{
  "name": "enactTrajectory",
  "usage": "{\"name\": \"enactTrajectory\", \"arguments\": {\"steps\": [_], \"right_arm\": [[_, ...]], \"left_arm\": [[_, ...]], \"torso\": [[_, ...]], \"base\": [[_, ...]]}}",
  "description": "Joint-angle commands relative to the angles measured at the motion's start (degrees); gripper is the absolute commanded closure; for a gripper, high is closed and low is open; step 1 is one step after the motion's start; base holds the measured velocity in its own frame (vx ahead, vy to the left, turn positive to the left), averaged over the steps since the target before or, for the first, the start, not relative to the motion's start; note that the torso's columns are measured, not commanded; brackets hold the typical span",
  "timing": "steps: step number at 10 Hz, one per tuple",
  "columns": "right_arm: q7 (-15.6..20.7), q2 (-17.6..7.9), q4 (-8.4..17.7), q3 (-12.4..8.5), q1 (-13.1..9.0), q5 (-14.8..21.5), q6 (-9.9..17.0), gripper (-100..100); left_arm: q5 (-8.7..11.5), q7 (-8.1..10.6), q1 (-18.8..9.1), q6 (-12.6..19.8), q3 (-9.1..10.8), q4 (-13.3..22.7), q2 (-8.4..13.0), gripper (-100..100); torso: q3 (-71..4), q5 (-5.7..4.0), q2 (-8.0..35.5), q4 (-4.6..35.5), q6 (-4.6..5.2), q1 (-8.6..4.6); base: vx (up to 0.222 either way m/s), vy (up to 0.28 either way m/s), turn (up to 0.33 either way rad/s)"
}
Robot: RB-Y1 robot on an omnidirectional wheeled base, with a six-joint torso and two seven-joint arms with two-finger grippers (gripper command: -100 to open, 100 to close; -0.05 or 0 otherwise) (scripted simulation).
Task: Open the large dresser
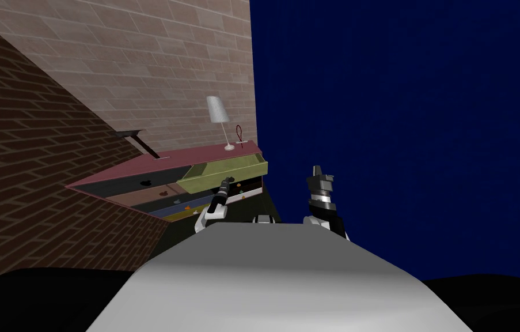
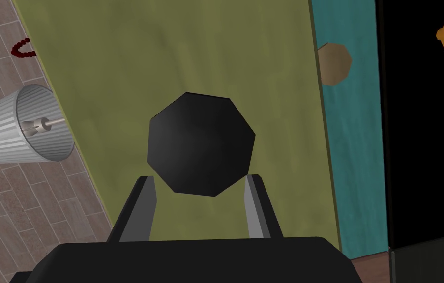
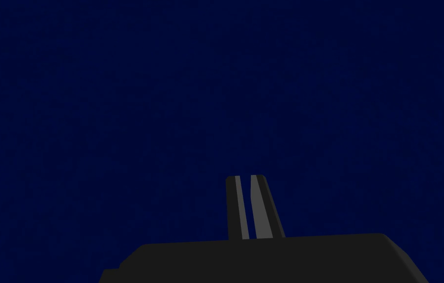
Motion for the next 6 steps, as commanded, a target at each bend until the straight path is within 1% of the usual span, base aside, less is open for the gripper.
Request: {"name": "enactTrajectory", "arguments": {"steps": [1,4,5,6], "right_arm": [[0.0,0.0,0.0,0.0,0.0,0.0,0.0,0],[0.0,0.0,0.0,0.0,0.0,0.0,0.0,0],[0.0,0.0,0.0,0.0,0.0,0.0,0.0,0],[0.0,0.0,0.0,0.0,0.0,0.0,0.0,0]], "left_arm": [[0.0,-0.05,0.7,0.0,-0.34,-0.5,-0.1,100],[0.0,-0.11,1.5,-0.2,-0.83,-1.6,-0.2,100],[0.3,0.07,2.1,2.2,-0.66,-4.1,0.2,-100],[0.4,0.16,2.5,3.3,-0.62,-5.6,0.4,-100]], "torso": [[-0.1,-0.02,-0.2,0.0,0.05,0.11],[0.1,0.04,0.1,0.0,0.03,0.04],[0.1,0.03,0.1,0.0,0.01,0.06],[-0.1,0.05,-0.3,-0.1,0.02,0.15]], "base": [[-0.110,-0.039,0.019],[-0.174,-0.053,0.015],[-0.075,-0.028,-0.011],[0.028,0.002,-0.017]]}}
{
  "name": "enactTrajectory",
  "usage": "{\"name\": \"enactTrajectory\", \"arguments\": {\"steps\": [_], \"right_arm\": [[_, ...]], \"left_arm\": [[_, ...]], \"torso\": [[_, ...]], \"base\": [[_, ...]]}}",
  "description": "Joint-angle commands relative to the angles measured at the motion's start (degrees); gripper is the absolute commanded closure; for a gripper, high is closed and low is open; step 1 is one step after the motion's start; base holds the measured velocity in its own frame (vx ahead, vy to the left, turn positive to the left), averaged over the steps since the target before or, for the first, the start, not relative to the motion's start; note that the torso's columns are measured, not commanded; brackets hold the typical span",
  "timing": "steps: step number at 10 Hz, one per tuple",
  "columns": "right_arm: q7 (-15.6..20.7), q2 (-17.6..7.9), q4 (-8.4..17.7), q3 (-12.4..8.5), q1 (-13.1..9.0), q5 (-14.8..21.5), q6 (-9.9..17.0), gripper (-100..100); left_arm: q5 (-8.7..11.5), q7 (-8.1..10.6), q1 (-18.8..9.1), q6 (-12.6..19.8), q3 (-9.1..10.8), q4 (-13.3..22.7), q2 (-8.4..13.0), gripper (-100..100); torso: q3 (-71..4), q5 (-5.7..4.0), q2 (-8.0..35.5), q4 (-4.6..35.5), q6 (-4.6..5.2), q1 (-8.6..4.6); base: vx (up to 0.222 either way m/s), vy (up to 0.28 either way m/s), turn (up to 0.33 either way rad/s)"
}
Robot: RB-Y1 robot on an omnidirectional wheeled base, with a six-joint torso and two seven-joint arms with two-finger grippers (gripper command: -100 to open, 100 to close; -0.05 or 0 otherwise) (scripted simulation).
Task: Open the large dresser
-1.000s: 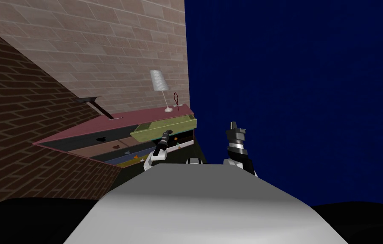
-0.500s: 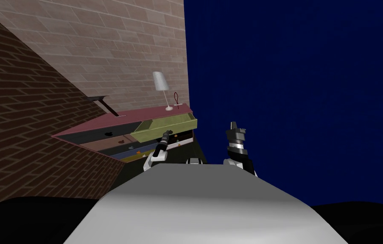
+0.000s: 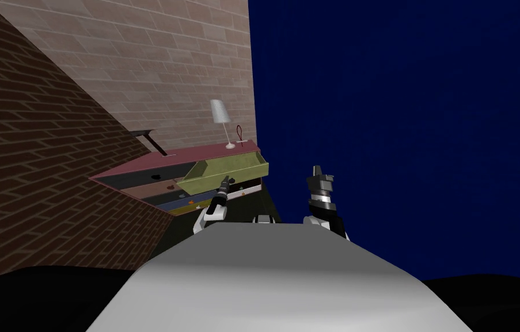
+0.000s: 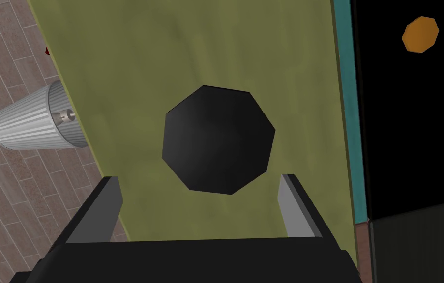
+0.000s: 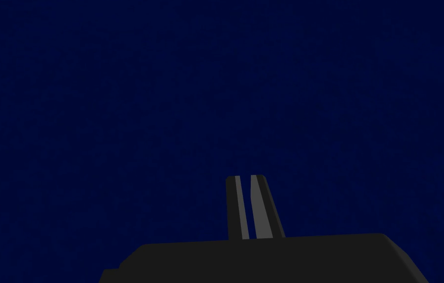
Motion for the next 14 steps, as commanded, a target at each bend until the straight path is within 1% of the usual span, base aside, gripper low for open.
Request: {"name": "enactTrajectory", "arguments": {"steps": [1,7,8,9,14], "right_arm": [[0.0,0.0,0.0,0.0,0.0,0.0,0.0,0],[0.0,0.0,0.0,0.0,0.0,0.0,0.0,0],[0.0,0.0,0.0,0.0,0.0,0.0,0.0,0],[0.0,0.0,0.0,0.0,0.0,0.0,0.0,0],[0.0,0.0,0.0,0.0,0.0,0.0,0.0,0]], "left_arm": [[0.4,0.25,1.1,3.6,0.12,-4.5,0.5,-100],[1.4,0.79,3.4,10.4,0.33,-13.5,1.7,-100],[1.2,0.66,3.4,9.5,0.25,-12.6,1.4,-100],[1.1,0.65,3.5,9.7,0.24,-12.7,1.4,0],[1.1,0.64,3.5,9.7,0.26,-12.7,1.4,0]], "torso": [[-0.2,0.03,-0.3,-0.1,0.01,0.06],[0.2,-0.02,0.3,0.1,0.02,-0.12],[0.1,-0.02,0.3,0.1,0.04,-0.13],[0.1,-0.02,0.2,0.0,0.03,-0.12],[0.1,0.00,0.2,0.0,0.02,-0.08]], "base": [[0.045,0.009,-0.012],[0.020,0.002,-0.008],[0.000,0.000,0.000],[0.000,0.000,0.000],[0.000,0.000,0.000]]}}
